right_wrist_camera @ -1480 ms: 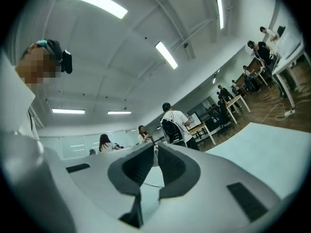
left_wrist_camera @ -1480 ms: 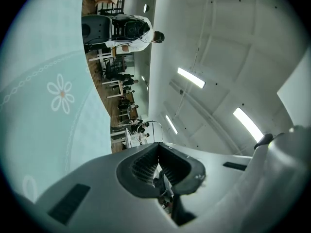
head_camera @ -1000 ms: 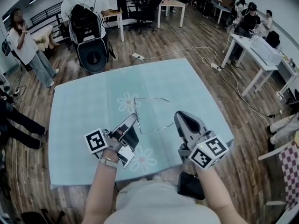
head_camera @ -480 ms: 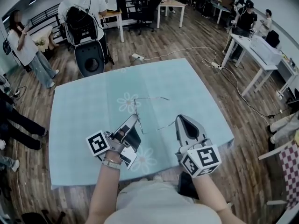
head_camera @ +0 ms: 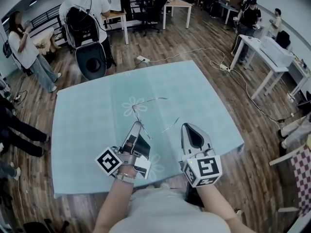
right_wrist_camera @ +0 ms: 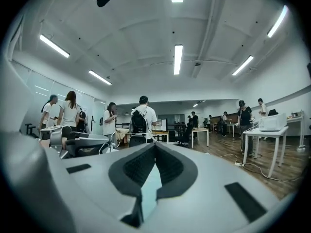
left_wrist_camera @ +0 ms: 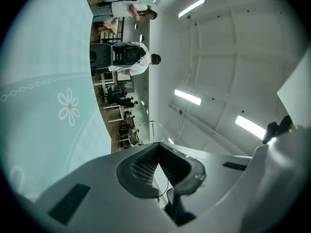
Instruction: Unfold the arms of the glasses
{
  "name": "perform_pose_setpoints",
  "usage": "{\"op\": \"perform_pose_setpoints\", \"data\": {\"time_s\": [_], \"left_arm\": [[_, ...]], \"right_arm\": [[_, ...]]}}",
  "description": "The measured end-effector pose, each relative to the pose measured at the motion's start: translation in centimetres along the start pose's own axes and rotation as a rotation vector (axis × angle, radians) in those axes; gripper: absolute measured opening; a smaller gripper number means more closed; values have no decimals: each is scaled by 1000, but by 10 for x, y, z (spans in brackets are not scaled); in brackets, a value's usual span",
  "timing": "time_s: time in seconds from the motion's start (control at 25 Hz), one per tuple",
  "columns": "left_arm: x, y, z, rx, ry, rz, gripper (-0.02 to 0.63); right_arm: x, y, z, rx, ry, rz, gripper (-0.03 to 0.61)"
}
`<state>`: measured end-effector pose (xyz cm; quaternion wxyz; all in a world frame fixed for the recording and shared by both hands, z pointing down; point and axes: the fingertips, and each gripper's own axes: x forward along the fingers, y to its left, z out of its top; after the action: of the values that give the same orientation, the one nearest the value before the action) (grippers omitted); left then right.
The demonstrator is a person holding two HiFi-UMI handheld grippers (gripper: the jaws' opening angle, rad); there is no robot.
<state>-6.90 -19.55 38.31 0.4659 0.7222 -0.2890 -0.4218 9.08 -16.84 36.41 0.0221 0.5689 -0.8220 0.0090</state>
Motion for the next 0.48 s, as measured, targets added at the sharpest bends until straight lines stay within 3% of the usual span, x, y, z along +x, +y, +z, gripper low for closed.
{"op": "perform_pose_setpoints", "data": {"time_s": [0.2, 0.48], "left_arm": [[-6, 0, -7, -13, -32, 16, 9], [-11, -3, -14, 28, -81, 33, 9]], "right_arm": [[-3, 4, -5, 4, -7, -17, 8], [-4, 11, -13, -7, -1, -28, 8]]}}
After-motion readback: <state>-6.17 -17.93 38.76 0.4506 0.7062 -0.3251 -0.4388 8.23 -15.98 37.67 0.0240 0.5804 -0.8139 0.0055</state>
